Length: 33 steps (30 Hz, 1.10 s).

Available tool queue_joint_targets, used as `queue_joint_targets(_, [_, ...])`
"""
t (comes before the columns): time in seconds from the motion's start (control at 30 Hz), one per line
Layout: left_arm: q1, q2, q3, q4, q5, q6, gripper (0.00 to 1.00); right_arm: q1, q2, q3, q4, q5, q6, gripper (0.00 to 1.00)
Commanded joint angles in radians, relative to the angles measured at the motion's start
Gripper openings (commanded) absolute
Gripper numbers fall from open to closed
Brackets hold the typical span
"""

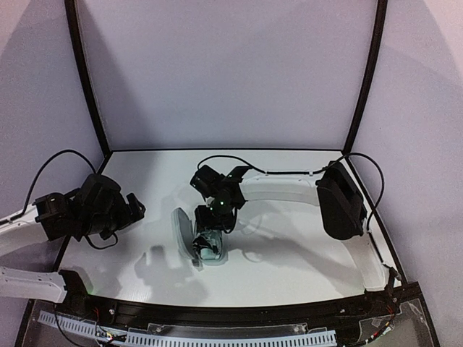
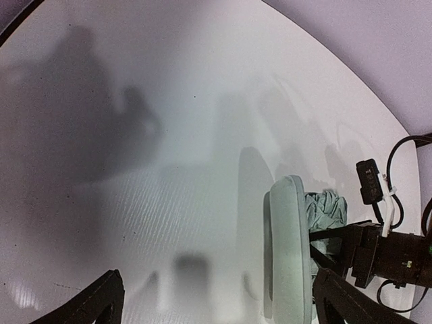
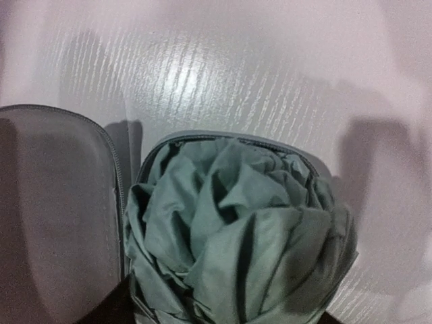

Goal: Open the umbrella

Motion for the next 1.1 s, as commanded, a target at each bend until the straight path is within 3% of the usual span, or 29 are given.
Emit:
queue_joint_targets(0.0, [0.007, -0.025, -0.023, -0.001, -0.018, -0.016, 0.99, 0.012, 0.026, 0.002, -0.016, 0.016, 0.014, 0.48])
queue_joint_targets(0.23, [0.007, -0.041, -0.030, -0.005, -0.019, -0.017, 0.99, 0.012, -0.037, -0.038, 0.047, 0.022, 0.007, 0.18])
queue_joint_targets(0.37, [0.007, -0.065, -0.038, 0.014, 0.004, -0.002, 0.99, 0.007, -0.137, -0.096, 0.135, 0.022, -0.014, 0.08])
queue_joint_targets(0.8, [0.007, -0.138, -0.049, 0.284, 0.220, 0.184, 0.99, -0.029, -0.474, -0.325, 0.425, -0.061, -0.074, 0.05])
queue_joint_targets(0.97, [0.007, -0.063, -0.041, 0.501, 0.434, 0.253, 0.99, -0.041, -0.576, -0.449, 0.579, -0.085, -0.061, 0.03])
queue_joint_targets(1.07, [0.007, 0.032, -0.018, 0.616, 0.614, 0.277, 0.99, -0.046, -0.623, -0.476, 0.571, -0.068, -0.021, 0.01])
